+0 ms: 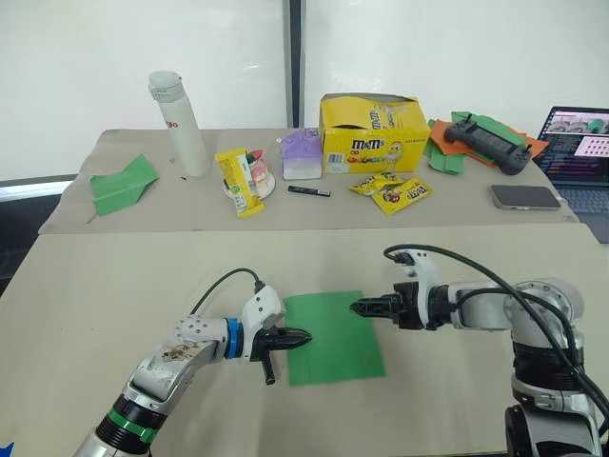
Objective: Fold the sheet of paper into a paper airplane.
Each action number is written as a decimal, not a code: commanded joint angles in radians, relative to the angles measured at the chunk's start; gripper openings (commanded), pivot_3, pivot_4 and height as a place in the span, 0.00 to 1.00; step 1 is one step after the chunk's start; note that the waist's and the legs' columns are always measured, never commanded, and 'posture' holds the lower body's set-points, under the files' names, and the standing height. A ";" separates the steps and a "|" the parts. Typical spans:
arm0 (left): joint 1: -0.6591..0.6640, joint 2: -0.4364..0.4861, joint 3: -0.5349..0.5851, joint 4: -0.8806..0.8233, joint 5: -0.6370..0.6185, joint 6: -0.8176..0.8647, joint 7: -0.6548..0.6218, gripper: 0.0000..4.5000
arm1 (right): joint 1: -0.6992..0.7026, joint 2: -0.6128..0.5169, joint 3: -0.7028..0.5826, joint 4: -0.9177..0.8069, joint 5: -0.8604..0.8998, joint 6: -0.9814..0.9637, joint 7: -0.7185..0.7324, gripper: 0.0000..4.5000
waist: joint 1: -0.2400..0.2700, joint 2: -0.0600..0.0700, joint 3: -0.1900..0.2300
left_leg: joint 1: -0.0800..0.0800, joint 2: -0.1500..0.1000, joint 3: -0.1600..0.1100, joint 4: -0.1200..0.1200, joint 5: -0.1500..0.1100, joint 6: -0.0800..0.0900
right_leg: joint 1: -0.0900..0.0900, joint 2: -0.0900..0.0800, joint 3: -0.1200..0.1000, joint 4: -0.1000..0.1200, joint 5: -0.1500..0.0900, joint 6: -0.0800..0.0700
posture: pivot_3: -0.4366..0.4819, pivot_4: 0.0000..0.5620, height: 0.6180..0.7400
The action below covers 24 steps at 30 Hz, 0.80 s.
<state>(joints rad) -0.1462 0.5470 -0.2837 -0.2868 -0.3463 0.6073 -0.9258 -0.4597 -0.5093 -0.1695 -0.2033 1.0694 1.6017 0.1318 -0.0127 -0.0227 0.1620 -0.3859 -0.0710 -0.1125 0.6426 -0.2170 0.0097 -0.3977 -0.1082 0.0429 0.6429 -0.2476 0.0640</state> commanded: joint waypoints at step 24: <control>0.022 -0.007 -0.032 0.039 0.027 -0.024 0.033 0.00 | -0.104 0.086 0.008 0.105 -0.043 -0.052 0.088 0.40 | -0.003 0.001 0.000 | -0.002 0.000 0.000 0.000 0.000 0.001 | -0.002 0.001 0.000 -0.001 0.000 0.000 | 0.48 0.27 1.00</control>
<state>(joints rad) -0.1417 0.5365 -0.2997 -0.2796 -0.3443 0.5683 -0.9117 -0.5695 -0.4190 -0.1615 -0.0529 1.0306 1.5766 0.1941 -0.0152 -0.0222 0.1620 -0.3885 -0.0708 -0.1129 0.6424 -0.2173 0.0102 -0.4003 -0.1072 0.0428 0.6422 -0.2476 0.0642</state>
